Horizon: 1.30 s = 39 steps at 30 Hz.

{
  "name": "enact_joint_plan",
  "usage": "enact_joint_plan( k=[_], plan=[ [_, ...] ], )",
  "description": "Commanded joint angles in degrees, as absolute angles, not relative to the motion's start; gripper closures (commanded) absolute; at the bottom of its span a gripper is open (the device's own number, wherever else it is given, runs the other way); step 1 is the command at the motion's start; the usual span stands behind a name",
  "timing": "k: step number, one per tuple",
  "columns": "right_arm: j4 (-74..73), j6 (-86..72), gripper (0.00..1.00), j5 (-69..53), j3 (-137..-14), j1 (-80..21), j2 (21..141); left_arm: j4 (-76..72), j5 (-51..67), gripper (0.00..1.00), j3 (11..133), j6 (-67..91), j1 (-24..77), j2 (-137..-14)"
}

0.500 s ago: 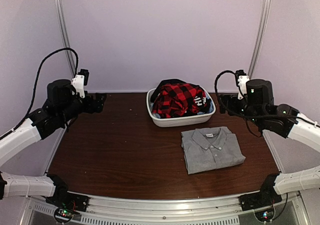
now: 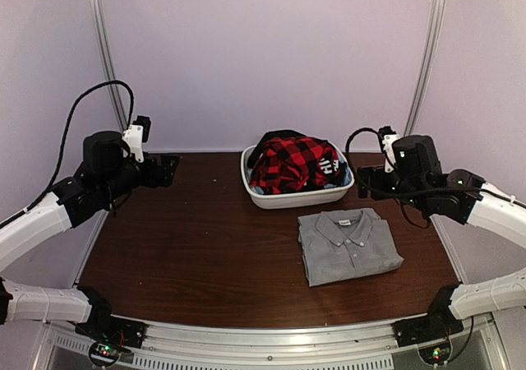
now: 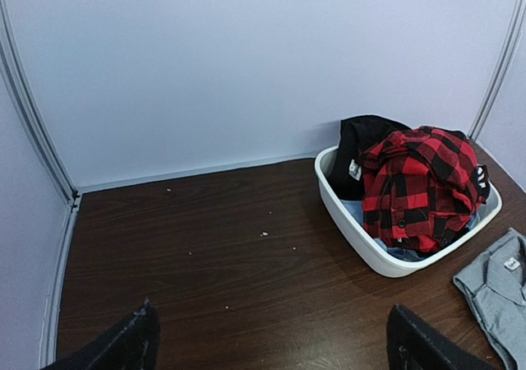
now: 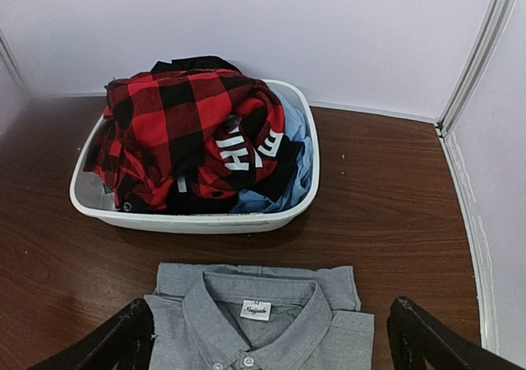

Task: Fold and stack the long sleeve shirts
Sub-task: Move the square-folded shirt to the corner of the board.

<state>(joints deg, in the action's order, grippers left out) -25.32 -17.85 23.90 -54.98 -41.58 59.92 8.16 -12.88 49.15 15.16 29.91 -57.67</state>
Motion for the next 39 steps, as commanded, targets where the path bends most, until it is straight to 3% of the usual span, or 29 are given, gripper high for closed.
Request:
enact_joint_plan(
  k=[1, 9, 17, 27, 39],
  plan=[
    [-31.35, -19.65, 0.00, 19.03, -57.23, -41.39, 60.06, 5.91, -11.35, 0.02, 49.68, 16.21, 29.71, -58.76],
    [-31.80, -24.93, 0.00, 10.11, -53.77, -45.21, 69.35, 6.15, -9.35, 0.02, 50.21, 17.02, 29.71, -61.31],
    [-25.91, -29.39, 0.00, 9.29, -56.88, -51.96, 85.23, 7.10, -8.53, 0.02, 50.66, 17.26, 29.71, -61.96],
    [-29.54, -31.23, 0.01, 13.67, -62.35, -51.89, 102.37, 7.35, -7.06, 0.03, 51.09, 17.50, 29.71, -63.13],
    [-28.42, -30.60, 0.11, 13.00, -47.45, -39.41, 92.75, 7.62, -6.65, 0.02, 51.25, 17.72, 29.71, -63.87]
  ],
)
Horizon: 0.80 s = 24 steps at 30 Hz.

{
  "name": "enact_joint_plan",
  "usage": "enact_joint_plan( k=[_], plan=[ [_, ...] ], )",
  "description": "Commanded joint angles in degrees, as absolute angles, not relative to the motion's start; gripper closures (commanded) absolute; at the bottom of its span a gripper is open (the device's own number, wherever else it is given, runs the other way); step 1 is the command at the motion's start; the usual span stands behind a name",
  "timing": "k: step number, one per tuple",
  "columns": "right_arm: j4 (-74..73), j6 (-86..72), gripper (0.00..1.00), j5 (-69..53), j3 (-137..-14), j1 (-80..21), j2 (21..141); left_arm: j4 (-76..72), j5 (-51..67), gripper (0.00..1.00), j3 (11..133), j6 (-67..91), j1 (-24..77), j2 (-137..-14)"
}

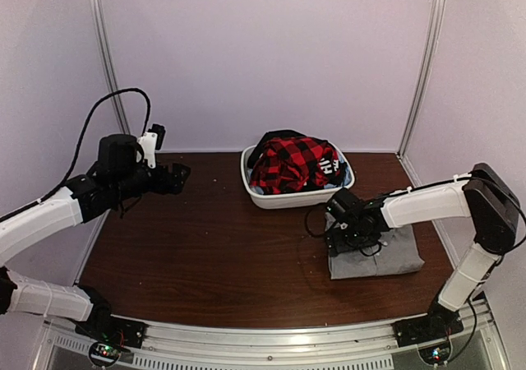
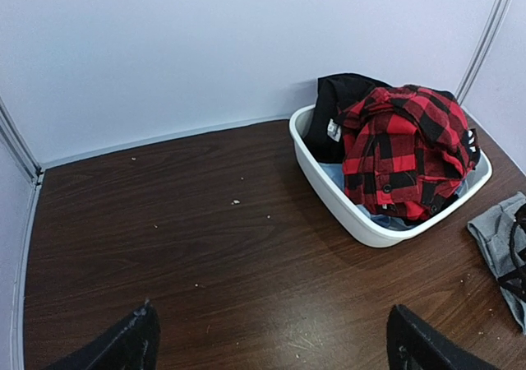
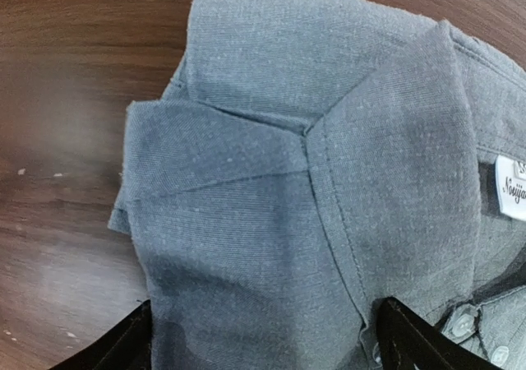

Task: Fold and stack the long sleeve shirts
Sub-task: Move the square-folded shirt to the corner of the board.

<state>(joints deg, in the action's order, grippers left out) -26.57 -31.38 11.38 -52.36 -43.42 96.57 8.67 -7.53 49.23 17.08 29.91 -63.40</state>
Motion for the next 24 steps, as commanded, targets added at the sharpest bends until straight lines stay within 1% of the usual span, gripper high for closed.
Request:
enact_joint_plan(
  k=[1, 7, 10, 15, 18, 24],
  plan=[
    [-28.56, -30.13, 0.11, 13.13, -46.53, -37.90, 91.83, 7.57, -6.62, 0.02, 51.16, 17.68, 29.71, -63.89],
    [-29.57, -26.81, 0.11, 13.39, -42.71, -30.68, 88.10, 7.92, -7.02, 0.02, 51.33, 17.64, 29.71, -63.90],
    [-28.53, -25.52, 0.11, 11.27, -42.36, -28.59, 87.03, 8.23, -7.15, 0.02, 51.40, 17.54, 29.71, -63.98],
    [-28.97, -24.94, 0.11, 10.30, -42.72, -26.12, 88.92, 8.93, -7.79, 0.02, 51.68, 17.25, 29.71, -63.92],
    [-30.35, -26.36, 0.10, 12.31, -43.18, -24.92, 90.50, 9.22, -8.16, 0.02, 51.77, 17.06, 29.71, -63.81],
    [-31.50, -27.50, 0.04, 16.25, -44.11, -22.87, 90.33, 9.22, -7.68, 0.02, 52.03, 17.18, 29.71, -64.83]
  ],
)
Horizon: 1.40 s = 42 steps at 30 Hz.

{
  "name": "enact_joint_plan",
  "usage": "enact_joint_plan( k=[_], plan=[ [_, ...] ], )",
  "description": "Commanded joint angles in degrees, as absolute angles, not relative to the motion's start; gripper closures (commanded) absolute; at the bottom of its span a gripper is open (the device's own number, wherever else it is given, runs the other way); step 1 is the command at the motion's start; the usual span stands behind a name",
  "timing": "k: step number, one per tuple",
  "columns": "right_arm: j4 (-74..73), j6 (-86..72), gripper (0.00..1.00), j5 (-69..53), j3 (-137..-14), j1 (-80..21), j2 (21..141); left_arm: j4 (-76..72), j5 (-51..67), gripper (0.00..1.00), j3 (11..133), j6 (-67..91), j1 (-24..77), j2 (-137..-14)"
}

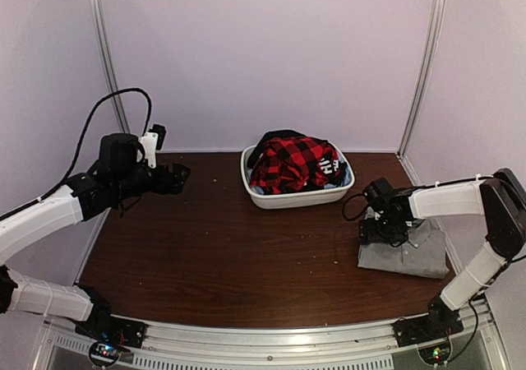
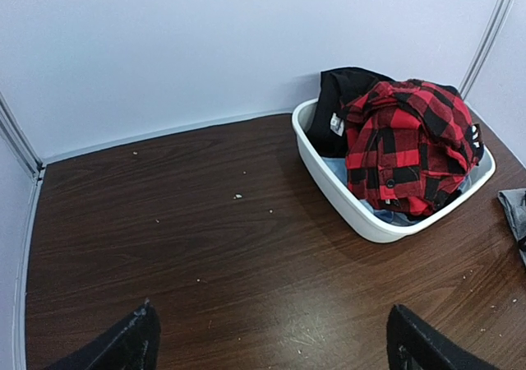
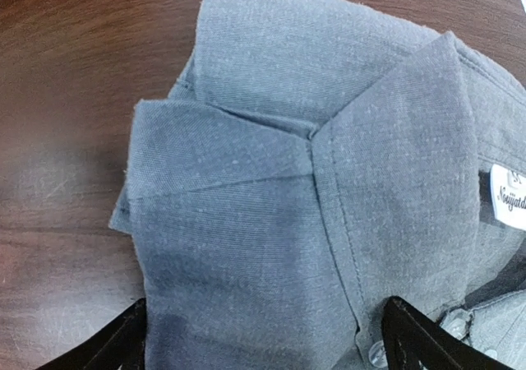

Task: Fold and stack the long sleeve shirts
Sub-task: Move the square-folded shirt to the corner of the board, then move the bin to the corner of the board.

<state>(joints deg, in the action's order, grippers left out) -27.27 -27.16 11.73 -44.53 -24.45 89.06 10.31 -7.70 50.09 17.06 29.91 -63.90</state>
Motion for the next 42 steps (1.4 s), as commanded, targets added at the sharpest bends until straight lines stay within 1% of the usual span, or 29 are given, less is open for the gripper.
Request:
enact_joint_plan(
  k=[1, 5, 8, 11, 14, 19, 23, 26, 30, 37, 42],
  plan=[
    [-31.74, -27.49, 0.04, 16.67, -44.38, -22.90, 89.85, 9.21, -7.64, 0.02, 52.03, 17.22, 29.71, -65.17],
    [-30.07, -27.58, 0.00, 13.62, -43.67, -22.92, 81.89, 9.22, -7.23, 0.03, 52.31, 17.40, 29.71, -66.03],
    [-28.63, -29.05, 0.00, 12.12, -42.53, -22.71, 74.79, 9.10, -7.13, 0.03, 52.38, 17.69, 29.71, -66.57],
    [-29.27, -30.17, 0.00, 13.02, -42.32, -20.86, 72.45, 9.05, -6.60, 0.02, 52.54, 17.91, 29.71, -67.28],
    [-29.35, -30.02, 0.00, 12.70, -41.22, -15.63, 73.76, 9.10, -6.13, 0.02, 52.82, 17.89, 29.71, -67.54],
    [-23.54, -30.28, 0.00, 10.75, -37.56, -9.20, 75.07, 9.21, -6.51, 0.02, 52.59, 17.83, 29.71, -67.15],
    [-19.07, -29.53, 0.00, 9.35, -35.22, -5.39, 78.31, 9.23, -6.37, 0.02, 52.86, 17.84, 29.71, -67.55],
    [-17.07, -27.94, 0.00, 9.24, -35.50, -4.31, 81.60, 9.24, -5.99, 0.02, 53.20, 17.89, 29.71, -68.08],
    [-16.67, -24.66, 0.00, 8.38, -38.88, -3.41, 86.96, 9.31, -5.91, 0.02, 53.31, 17.85, 29.71, -68.46],
    [-19.67, -18.54, 0.00, 15.25, -46.02, -3.01, 94.39, 9.32, -5.37, 0.03, 53.34, 18.29, 29.71, -69.16],
    [-20.75, -16.33, 0.00, 18.65, -48.34, -2.81, 96.02, 8.50, -3.43, 0.02, 53.03, 20.35, 29.71, -71.30]
  ],
)
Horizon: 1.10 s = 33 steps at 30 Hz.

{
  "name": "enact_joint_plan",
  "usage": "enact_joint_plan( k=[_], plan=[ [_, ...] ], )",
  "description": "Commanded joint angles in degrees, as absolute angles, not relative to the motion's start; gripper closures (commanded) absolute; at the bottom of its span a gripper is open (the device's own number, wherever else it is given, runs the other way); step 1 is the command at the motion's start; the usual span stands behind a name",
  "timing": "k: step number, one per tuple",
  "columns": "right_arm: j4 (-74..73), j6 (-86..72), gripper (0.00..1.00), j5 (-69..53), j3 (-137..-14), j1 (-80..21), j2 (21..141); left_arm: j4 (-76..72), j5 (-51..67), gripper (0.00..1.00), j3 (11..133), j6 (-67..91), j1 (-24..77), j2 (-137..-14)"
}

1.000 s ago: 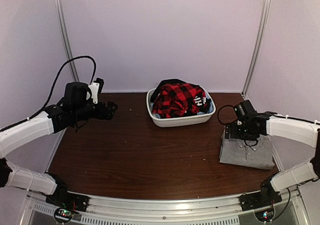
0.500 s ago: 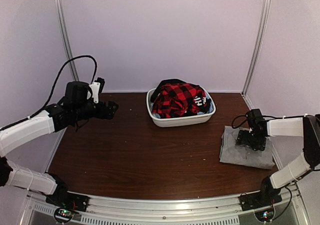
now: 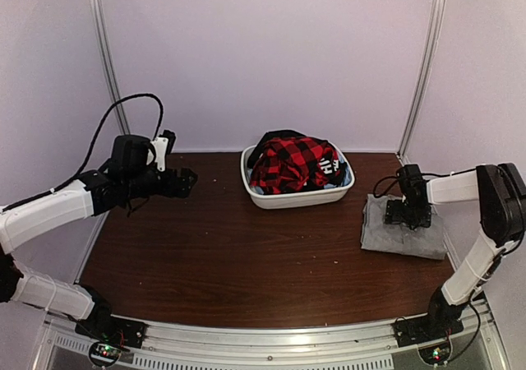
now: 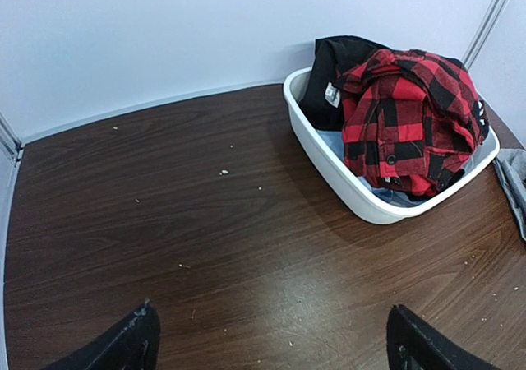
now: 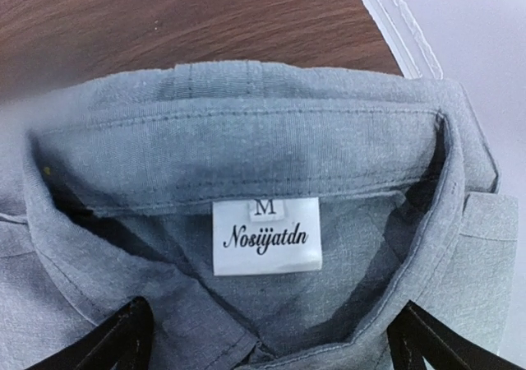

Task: Fold and stack the long sleeve shirts
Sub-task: Move the bin to the corner of the board.

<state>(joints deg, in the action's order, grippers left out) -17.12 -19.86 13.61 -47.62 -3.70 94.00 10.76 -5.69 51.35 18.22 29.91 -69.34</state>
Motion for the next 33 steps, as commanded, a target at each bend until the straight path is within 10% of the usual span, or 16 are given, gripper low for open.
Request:
enact_joint_plan(
  k=[1, 18, 29, 33],
  plan=[
    [-20.63, -16.18, 0.00, 18.71, -48.56, -2.81, 95.64, 8.06, -2.74, 0.02, 53.00, 20.95, 29.71, -72.02],
    [-17.79, -18.81, 0.00, 7.51, -46.96, -13.90, 74.14, 6.68, 13.69, 0.07, 74.48, 28.06, 30.32, -103.34],
    [-16.79, -20.97, 0.01, 7.30, -45.26, -19.60, 74.93, 11.54, 13.63, 0.28, 94.32, 30.48, 31.15, -123.99],
    [-16.48, -21.30, 0.01, 7.15, -44.42, -20.71, 75.23, 12.74, 10.93, 0.49, 97.64, 31.09, 31.20, -127.62]
  ],
)
